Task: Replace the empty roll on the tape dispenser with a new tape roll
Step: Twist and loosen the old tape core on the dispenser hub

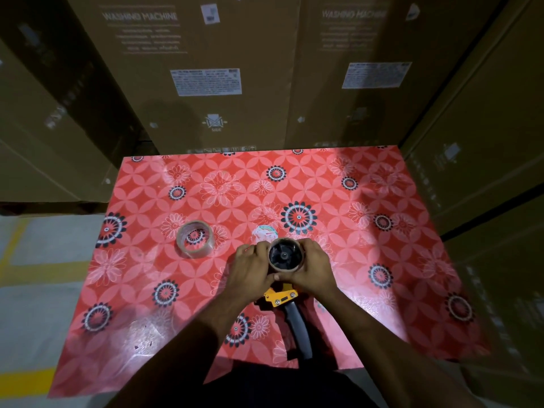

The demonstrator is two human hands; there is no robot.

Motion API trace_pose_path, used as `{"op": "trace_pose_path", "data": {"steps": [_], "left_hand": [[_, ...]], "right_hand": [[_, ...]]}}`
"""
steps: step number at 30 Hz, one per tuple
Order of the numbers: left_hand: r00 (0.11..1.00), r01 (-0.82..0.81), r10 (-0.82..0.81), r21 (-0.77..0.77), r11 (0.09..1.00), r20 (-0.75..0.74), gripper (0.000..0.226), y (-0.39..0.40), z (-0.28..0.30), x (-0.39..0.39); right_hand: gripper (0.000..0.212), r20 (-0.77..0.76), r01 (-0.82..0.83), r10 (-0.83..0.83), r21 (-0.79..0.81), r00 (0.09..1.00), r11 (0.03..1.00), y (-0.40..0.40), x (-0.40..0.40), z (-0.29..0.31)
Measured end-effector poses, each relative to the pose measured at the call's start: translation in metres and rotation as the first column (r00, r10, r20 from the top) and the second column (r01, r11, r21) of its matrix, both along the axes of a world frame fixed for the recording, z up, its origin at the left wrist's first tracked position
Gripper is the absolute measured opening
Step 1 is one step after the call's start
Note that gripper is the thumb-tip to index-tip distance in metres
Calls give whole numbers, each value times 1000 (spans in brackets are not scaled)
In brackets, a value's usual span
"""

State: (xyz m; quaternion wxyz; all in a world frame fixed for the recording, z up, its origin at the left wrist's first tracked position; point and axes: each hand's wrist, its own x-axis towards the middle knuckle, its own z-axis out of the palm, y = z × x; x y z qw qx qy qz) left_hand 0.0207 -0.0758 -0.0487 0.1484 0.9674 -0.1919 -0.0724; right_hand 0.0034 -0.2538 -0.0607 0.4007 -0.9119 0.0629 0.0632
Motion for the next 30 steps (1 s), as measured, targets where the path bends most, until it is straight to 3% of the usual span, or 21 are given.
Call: {"op": "trace_pose_path", "data": {"steps": [5, 8, 12, 17, 21, 24, 30], "left_hand": [[999, -50, 50, -14, 999, -19, 74, -1, -1, 1], [997, -23, 25, 24, 999, -78, 89, -3, 0, 3], [999, 8, -7, 32, 999, -45, 70, -2, 0, 4], [999, 12, -8, 82, 997, -43, 70, 0, -2, 3], [999, 31, -28, 99, 995, -27, 76, -3, -4, 4], [1000, 26, -25, 100, 995, -19, 68, -3, -4, 4], [1000, 10, -8, 88, 996, -18, 70, -3, -5, 4]], "right_hand": [[86, -55, -135, 138, 54, 989, 989, -16, 9, 16], [96, -119, -146, 155, 81, 981, 986, -4, 11, 20], [96, -76, -8, 10, 30, 997, 1000, 6, 7, 10], [85, -56, -62, 60, -31, 997, 998, -5, 17, 14], [104, -43, -62, 66, 76, 997, 995, -3, 5, 13], [118, -105, 5, 3, 79, 994, 997, 5, -1, 11], [81, -83, 24, -24, -1, 996, 1000, -3, 9, 12]]}}
